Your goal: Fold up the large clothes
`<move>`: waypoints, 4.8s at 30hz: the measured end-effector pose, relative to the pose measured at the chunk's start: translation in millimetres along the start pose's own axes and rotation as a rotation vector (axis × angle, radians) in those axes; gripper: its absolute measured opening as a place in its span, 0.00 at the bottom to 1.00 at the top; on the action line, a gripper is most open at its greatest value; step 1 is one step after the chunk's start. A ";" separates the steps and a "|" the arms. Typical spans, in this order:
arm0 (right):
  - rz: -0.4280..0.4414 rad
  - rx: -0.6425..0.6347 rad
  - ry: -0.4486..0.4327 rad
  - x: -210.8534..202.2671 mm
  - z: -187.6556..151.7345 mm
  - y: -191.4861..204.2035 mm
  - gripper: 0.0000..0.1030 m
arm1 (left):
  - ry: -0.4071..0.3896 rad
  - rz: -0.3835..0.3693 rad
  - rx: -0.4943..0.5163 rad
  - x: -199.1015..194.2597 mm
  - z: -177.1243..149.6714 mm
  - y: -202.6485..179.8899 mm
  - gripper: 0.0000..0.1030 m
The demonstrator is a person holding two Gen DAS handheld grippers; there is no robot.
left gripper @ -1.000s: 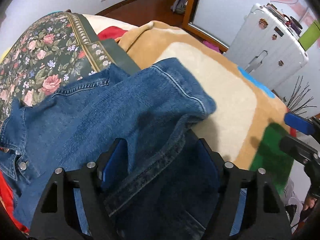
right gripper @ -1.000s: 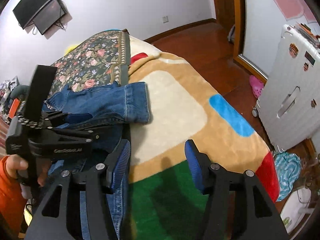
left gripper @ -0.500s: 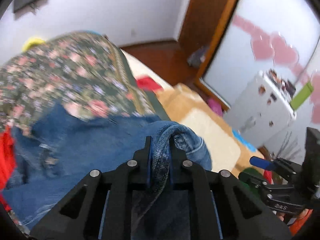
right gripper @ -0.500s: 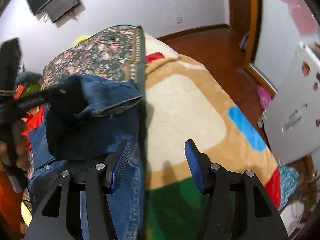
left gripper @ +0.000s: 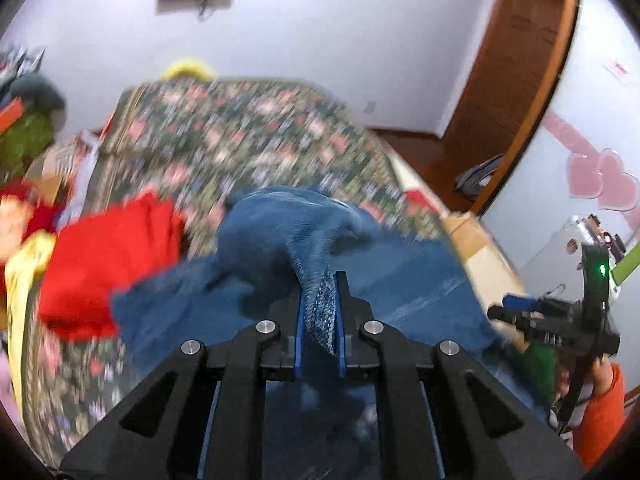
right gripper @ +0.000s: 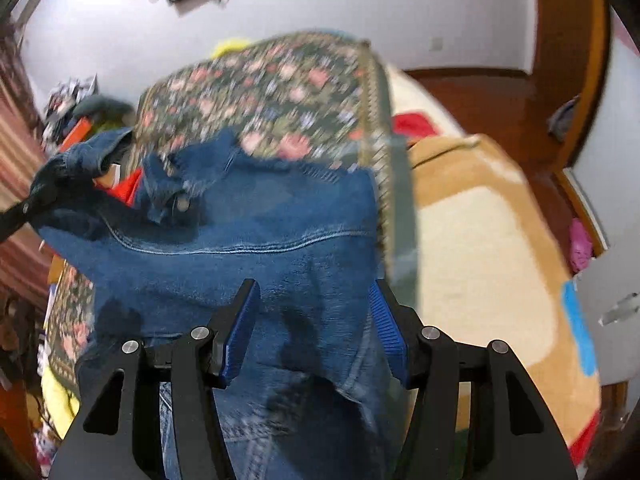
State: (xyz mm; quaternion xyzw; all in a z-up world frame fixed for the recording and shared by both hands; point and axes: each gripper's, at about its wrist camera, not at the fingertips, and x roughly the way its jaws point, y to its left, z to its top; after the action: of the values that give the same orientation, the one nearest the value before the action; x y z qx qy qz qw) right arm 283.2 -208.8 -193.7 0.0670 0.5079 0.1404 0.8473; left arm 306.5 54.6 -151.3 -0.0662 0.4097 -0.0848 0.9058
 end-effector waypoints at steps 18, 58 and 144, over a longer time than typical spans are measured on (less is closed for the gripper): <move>-0.082 -0.107 0.096 28.8 -30.0 16.7 0.62 | 0.148 -0.036 -0.373 9.5 -127.7 87.6 0.43; -0.108 0.033 0.057 61.8 60.9 -31.8 0.62 | 0.184 0.142 -0.439 63.1 -69.8 192.0 0.66; -0.031 -0.025 -0.258 28.1 158.8 4.7 0.08 | -0.012 0.208 -0.164 62.5 88.2 159.0 0.07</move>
State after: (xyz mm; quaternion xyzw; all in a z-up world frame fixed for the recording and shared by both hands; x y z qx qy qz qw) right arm 434.5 -191.1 -140.7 0.0663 0.3938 0.1236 0.9084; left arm 429.4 201.3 -169.3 -0.0977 0.4147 0.0435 0.9037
